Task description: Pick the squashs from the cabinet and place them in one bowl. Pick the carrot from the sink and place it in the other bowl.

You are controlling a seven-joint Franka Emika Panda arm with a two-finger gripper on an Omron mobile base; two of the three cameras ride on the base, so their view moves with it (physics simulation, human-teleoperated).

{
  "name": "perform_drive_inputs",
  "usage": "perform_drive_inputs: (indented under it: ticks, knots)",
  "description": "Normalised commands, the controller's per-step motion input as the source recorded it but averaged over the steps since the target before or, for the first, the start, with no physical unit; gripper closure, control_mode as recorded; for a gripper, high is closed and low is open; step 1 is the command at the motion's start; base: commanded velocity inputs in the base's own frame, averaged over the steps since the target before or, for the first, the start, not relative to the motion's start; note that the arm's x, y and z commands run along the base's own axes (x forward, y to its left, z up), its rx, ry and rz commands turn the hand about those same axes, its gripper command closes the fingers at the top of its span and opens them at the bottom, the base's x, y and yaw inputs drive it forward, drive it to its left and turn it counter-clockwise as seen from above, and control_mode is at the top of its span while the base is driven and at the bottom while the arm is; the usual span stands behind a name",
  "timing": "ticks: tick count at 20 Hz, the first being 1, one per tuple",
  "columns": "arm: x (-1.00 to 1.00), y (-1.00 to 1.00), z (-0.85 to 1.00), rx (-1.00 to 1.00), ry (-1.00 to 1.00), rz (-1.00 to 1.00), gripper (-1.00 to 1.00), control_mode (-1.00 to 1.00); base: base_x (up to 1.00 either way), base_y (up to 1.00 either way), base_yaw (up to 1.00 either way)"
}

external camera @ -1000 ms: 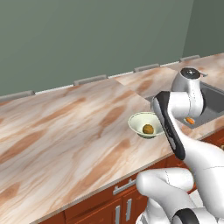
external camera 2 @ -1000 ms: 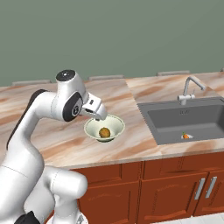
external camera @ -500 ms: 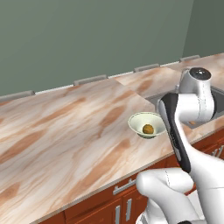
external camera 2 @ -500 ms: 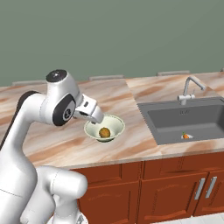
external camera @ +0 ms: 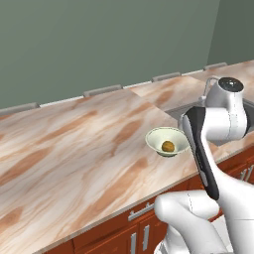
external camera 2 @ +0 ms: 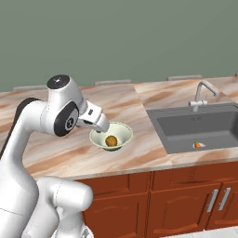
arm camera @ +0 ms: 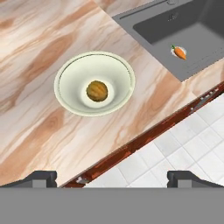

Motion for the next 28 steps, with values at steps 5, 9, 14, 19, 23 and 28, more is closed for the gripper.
perform_drive_inputs:
  ticks: [5,9,14,19,23,28]
  knots:
    - [0.00,0.00,0.00,0.00,0.00,0.00,-1.00,1.00,-0.14,0.00,-0.24]
    - [0.00,0.00,0.00,0.00,0.00,0.00,-1.00,1.00,-0.23,0.00,-0.53]
    - [0.00,0.00,0.00,0.00,0.00,0.00,-1.00,1.00,-0.19,0.01,-0.69]
    - [0.00,0.00,0.00,0.00,0.00,0.00,-1.00,1.00,-0.01,0.05,-0.97]
    - [0.00,0.00,0.00,0.00,0.00,0.00,-1.00,1.00,0.00,0.04,-0.99]
    - [0.00,0.00,0.00,0.00,0.00,0.00,-1.00,1.00,0.00,0.04,-0.99]
